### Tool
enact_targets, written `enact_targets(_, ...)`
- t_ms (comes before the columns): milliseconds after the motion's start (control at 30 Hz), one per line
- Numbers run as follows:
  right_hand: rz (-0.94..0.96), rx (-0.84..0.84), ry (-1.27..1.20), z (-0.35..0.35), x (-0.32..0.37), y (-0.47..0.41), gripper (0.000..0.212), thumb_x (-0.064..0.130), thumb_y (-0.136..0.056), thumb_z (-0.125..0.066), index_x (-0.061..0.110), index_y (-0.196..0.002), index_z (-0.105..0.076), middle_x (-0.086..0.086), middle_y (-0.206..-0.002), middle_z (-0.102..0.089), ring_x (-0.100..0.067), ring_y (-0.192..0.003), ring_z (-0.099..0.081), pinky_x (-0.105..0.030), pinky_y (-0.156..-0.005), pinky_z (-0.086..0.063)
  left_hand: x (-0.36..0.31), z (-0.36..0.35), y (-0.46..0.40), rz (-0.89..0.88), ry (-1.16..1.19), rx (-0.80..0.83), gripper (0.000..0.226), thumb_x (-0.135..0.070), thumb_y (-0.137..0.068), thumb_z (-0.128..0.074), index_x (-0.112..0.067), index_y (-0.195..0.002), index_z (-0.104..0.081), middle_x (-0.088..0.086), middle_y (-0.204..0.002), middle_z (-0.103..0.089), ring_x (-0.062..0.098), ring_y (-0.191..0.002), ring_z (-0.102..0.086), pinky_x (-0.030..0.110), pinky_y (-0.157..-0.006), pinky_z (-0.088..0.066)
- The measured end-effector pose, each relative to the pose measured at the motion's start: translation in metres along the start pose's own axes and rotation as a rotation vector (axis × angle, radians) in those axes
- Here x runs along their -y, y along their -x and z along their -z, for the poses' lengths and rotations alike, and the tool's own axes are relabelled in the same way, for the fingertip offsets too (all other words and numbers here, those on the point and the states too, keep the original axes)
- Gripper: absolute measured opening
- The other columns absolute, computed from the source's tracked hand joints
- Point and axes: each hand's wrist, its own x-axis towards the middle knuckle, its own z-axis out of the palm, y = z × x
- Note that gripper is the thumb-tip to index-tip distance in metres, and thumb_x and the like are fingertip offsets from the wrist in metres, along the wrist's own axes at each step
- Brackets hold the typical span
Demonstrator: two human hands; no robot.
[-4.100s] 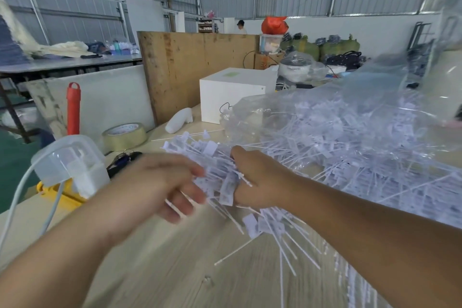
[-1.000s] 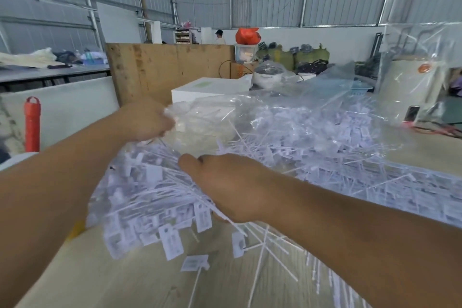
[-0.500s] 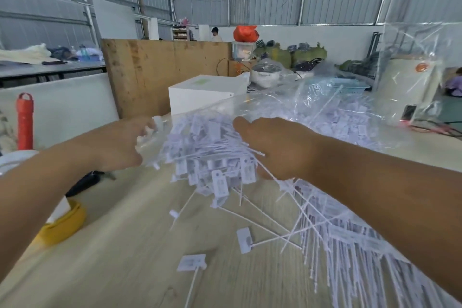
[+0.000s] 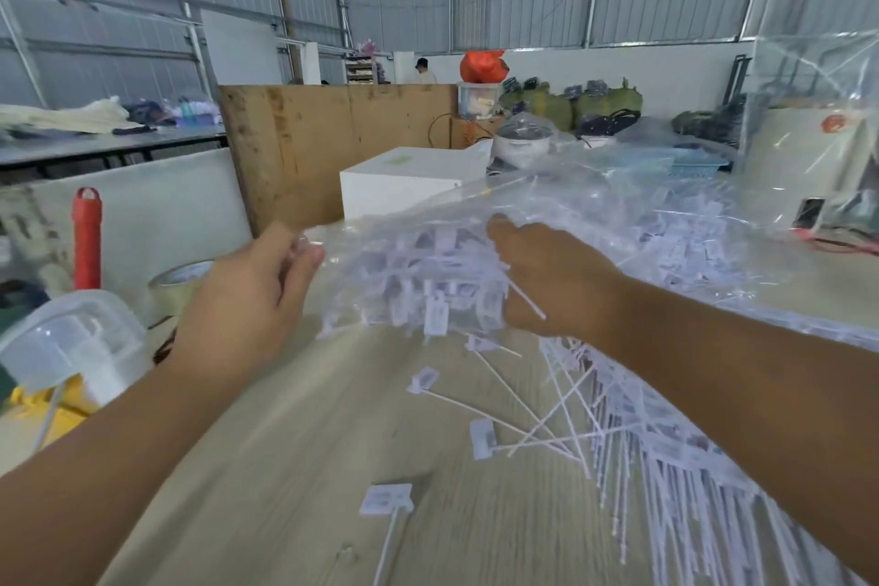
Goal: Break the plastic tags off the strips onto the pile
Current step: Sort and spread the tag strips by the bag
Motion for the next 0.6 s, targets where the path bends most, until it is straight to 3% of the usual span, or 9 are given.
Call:
enact_targets(100,-0.178,-0.095,-0.135,0.003,-0.013,-0.008,0.072,0.016,-0.08,-0.068,0.009,-0.139,-0.026,-0.006,-0.09,-0.052,-0.028,-0.082,-0.057,-0.031,-0.061,-0.042,0.003,0.002,0.013,0.04,-0.049,0.071,0.017,-0.035,-0.096,-0.051,-0.022,-0.084,-0.051,-0.009,-0.056,-0.05,0.014,-0.052,-0.05,0.029,-0.05,-0.035)
enact_targets(167,-0.272,-0.143,-0.213,0.003,-0.018,-0.012,0.072,0.017,-0.081,-0.069,0.007,-0.138,-0.027,-0.01,-0.099,-0.057,-0.026,-0.081,-0.058,-0.027,-0.055,-0.04,-0.004,0.005,0.024,0.032,0.068,0.159,0.025,-0.039,-0.097,-0.048,-0.031,-0.073,-0.045,-0.009,-0.053,-0.047,0.006,-0.05,-0.047,0.027,-0.05,-0.036)
enact_targets(267,-0.392,-0.168,-0.37,-0.002,-0.017,-0.02,0.073,0.016,-0.079,-0.072,0.001,-0.136,-0.028,-0.005,-0.089,-0.05,-0.016,-0.068,-0.048,-0.023,-0.044,-0.031,-0.03,0.008,0.044,-0.08,0.329,0.341,0.03,-0.044,-0.099,-0.042,-0.031,-0.072,-0.045,-0.012,-0.059,-0.044,0.003,-0.053,-0.044,0.014,-0.051,-0.032)
enact_targets(433,-0.594,-0.07,-0.749,-0.012,-0.003,-0.034,0.08,0.018,-0.076,-0.078,0.003,-0.139,-0.031,-0.012,-0.119,-0.048,-0.02,-0.081,-0.047,-0.024,-0.046,-0.031,-0.064,0.007,0.06,-0.028,0.509,0.469,0.047,-0.053,-0.094,-0.038,-0.015,-0.067,-0.037,0.004,-0.058,-0.036,0.009,-0.052,-0.036,0.027,-0.05,-0.031)
enact_targets(533,-0.598,0.016,-0.8,-0.02,0.008,-0.038,0.072,0.016,-0.076,-0.079,0.001,-0.134,-0.039,-0.003,-0.083,-0.045,-0.012,-0.063,-0.041,-0.023,-0.046,-0.03,-0.071,0.01,0.05,0.028,0.222,0.493,0.054,-0.067,-0.088,-0.03,-0.019,-0.064,-0.04,-0.001,-0.052,-0.041,0.008,-0.048,-0.04,0.028,-0.047,-0.03)
enact_targets(600,-0.568,0.067,-0.746,-0.023,0.013,-0.036,0.069,0.018,-0.075,-0.08,0.001,-0.129,-0.041,0.0,-0.081,-0.044,-0.012,-0.065,-0.045,-0.023,-0.049,-0.034,-0.072,0.013,0.039,-0.002,-0.147,0.381,0.05,-0.073,-0.083,-0.03,-0.028,-0.067,-0.044,-0.007,-0.049,-0.046,0.008,-0.047,-0.045,0.025,-0.042,-0.025)
